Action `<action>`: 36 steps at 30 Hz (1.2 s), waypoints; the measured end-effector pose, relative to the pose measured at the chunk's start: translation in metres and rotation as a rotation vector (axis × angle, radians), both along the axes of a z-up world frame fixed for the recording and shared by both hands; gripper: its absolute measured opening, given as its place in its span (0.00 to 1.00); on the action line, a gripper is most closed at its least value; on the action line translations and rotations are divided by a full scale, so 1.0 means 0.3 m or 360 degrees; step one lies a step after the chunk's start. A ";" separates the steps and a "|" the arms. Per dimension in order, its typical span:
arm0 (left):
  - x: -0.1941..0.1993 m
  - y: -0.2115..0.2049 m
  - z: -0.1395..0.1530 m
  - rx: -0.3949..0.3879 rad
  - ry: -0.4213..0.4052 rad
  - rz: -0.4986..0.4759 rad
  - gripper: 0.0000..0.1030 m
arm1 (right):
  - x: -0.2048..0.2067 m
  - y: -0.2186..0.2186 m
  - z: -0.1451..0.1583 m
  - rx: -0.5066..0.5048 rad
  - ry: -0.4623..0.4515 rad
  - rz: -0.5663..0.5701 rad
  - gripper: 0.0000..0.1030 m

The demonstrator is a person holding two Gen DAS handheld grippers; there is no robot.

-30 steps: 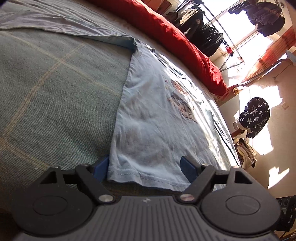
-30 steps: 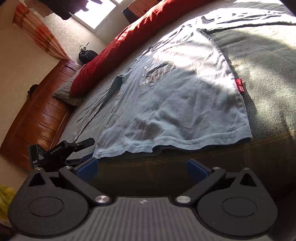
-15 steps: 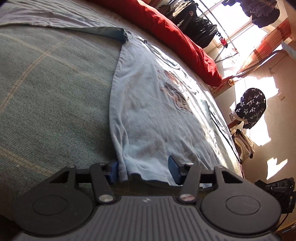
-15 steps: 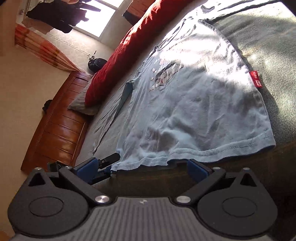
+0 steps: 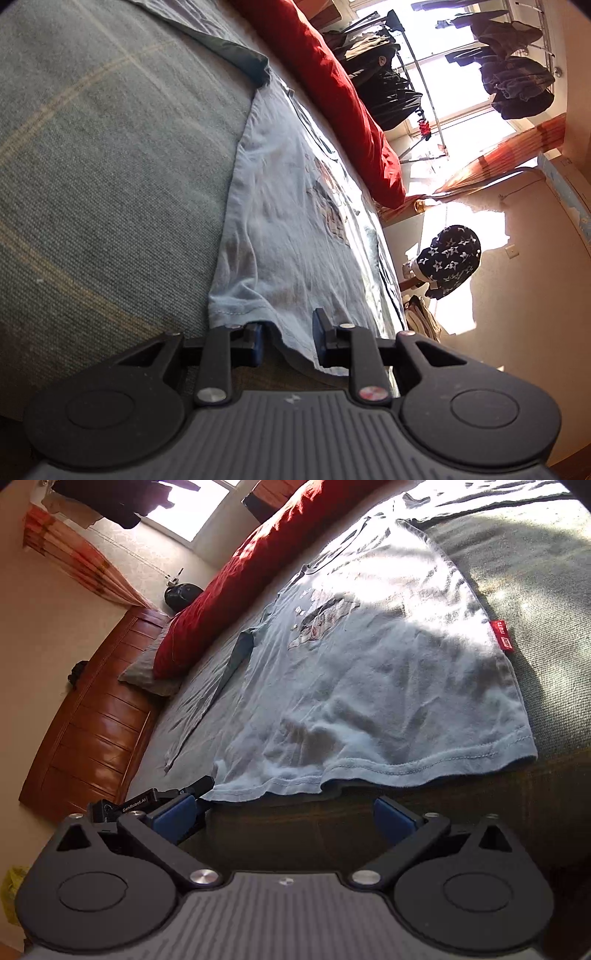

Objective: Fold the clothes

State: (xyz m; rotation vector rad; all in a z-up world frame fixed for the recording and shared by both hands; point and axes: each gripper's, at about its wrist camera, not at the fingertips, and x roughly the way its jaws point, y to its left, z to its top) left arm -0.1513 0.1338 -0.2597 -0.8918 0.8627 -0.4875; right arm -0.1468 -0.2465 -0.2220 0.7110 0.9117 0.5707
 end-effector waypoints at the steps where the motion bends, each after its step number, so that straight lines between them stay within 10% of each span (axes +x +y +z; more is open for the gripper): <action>1: 0.000 0.002 0.001 -0.0001 -0.0008 0.0005 0.23 | -0.001 -0.006 0.001 -0.0002 -0.0002 -0.0009 1.00; 8: 0.003 0.015 -0.014 -0.0071 -0.0016 0.0108 0.25 | 0.011 -0.014 -0.030 -0.0003 0.0038 -0.0043 1.00; 17: -0.094 -0.016 0.090 0.0099 -0.0131 0.0172 0.03 | 0.007 -0.016 -0.026 -0.0048 0.0020 -0.0025 1.00; 27: -0.115 -0.030 0.278 0.0485 -0.0325 0.0104 0.08 | 0.093 -0.039 -0.001 0.0020 -0.0027 -0.0009 1.00; 36: 0.060 -0.302 0.167 0.0790 -0.0162 -0.0204 0.20 | 0.214 0.049 -0.060 0.0118 0.0032 0.0144 1.00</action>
